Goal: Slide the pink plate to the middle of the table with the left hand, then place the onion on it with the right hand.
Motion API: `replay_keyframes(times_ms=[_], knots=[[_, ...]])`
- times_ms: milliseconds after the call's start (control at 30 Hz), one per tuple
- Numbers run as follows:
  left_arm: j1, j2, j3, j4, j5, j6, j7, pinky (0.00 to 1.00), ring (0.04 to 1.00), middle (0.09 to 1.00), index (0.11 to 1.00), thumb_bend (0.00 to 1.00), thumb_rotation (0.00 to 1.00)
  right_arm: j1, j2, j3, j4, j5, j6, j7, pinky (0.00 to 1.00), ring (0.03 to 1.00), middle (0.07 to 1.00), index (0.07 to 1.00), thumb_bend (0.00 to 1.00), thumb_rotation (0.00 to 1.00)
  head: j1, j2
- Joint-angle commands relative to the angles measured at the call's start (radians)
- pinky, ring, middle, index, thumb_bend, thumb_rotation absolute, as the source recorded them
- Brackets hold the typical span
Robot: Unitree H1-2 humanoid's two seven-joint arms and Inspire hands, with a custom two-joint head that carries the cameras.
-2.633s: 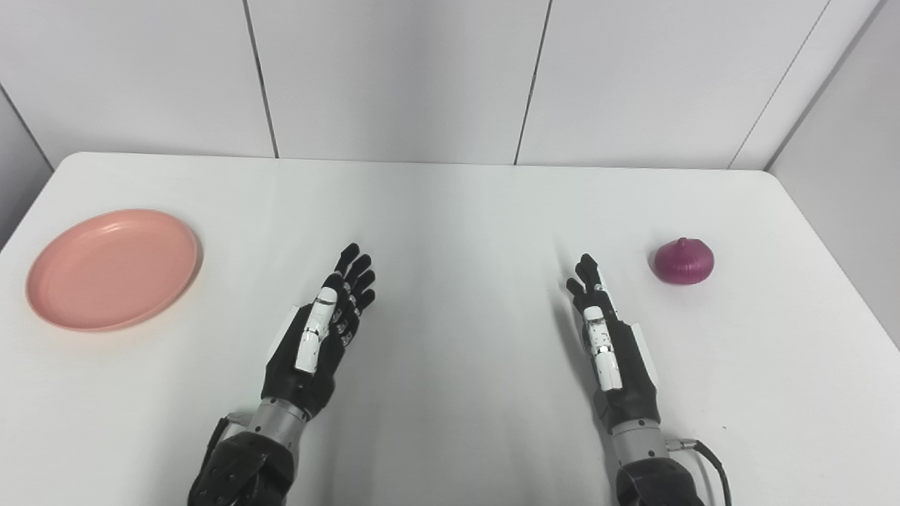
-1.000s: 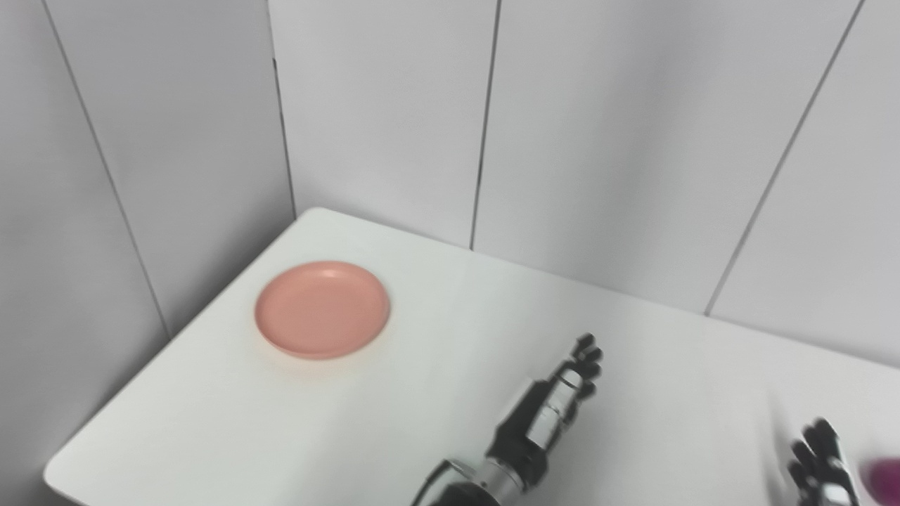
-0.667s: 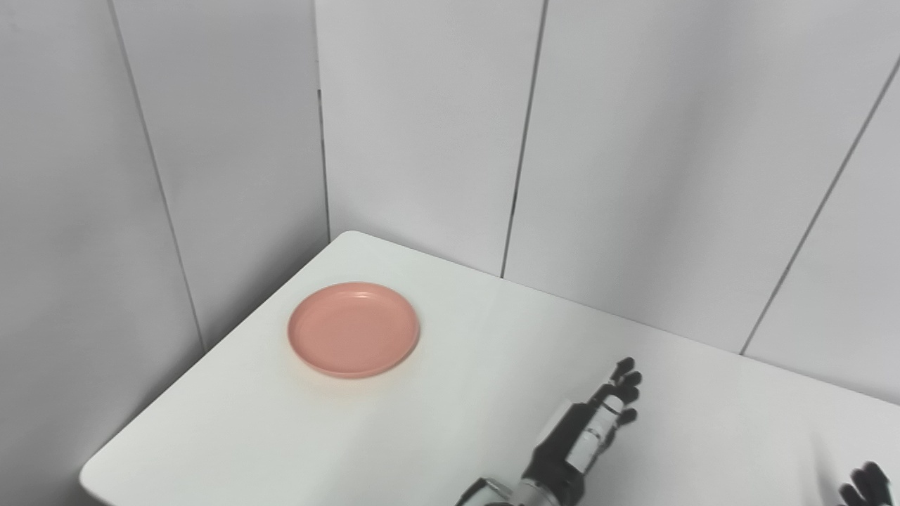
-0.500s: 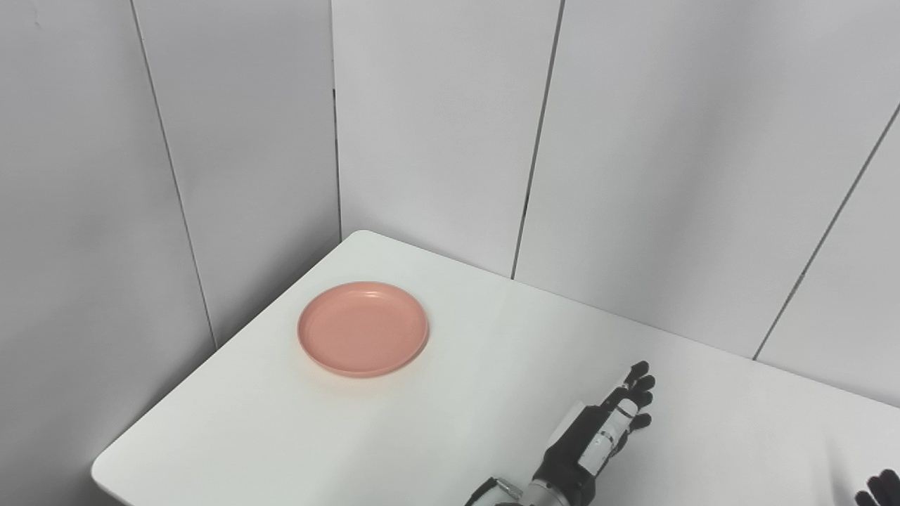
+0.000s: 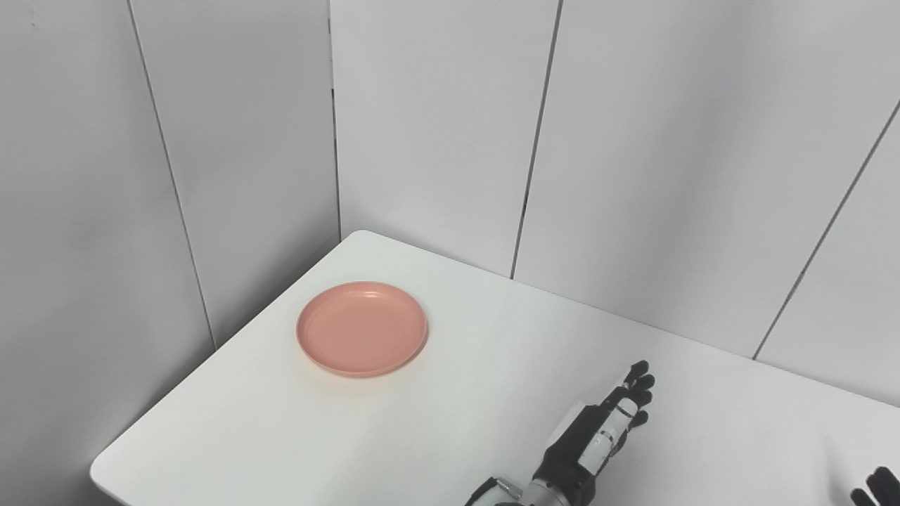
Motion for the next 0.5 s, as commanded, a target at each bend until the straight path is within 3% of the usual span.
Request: replay_keyframes(times_ms=[0, 167, 467], knots=[[0.076, -0.019, 0.012, 0.08, -0.007, -0.025, 0.004, 0.96, 0.992, 0.992, 0.976, 0.48, 1.0, 0.037, 0.002, -0.003, 0.082, 0.001, -0.06, 0.006, 1.0, 0.954, 0.967, 0.959, 0.5, 1.0, 0.003, -0.003], [0.078, -0.016, 0.014, 0.039, 0.015, -0.005, 0.041, 0.93, 0.973, 0.979, 0.964, 0.48, 1.0, 0.036, 0.006, 0.0, 0.073, -0.004, -0.051, 0.001, 1.0, 0.935, 0.95, 0.944, 0.47, 1.0, 0.006, -0.002], [0.061, -0.009, 0.014, -0.058, 0.022, 0.031, 0.061, 0.98, 0.998, 1.0, 0.996, 0.46, 1.0, 0.035, 0.014, 0.008, 0.074, -0.019, -0.052, -0.005, 1.0, 0.921, 0.938, 0.933, 0.46, 1.0, -0.003, -0.014]])
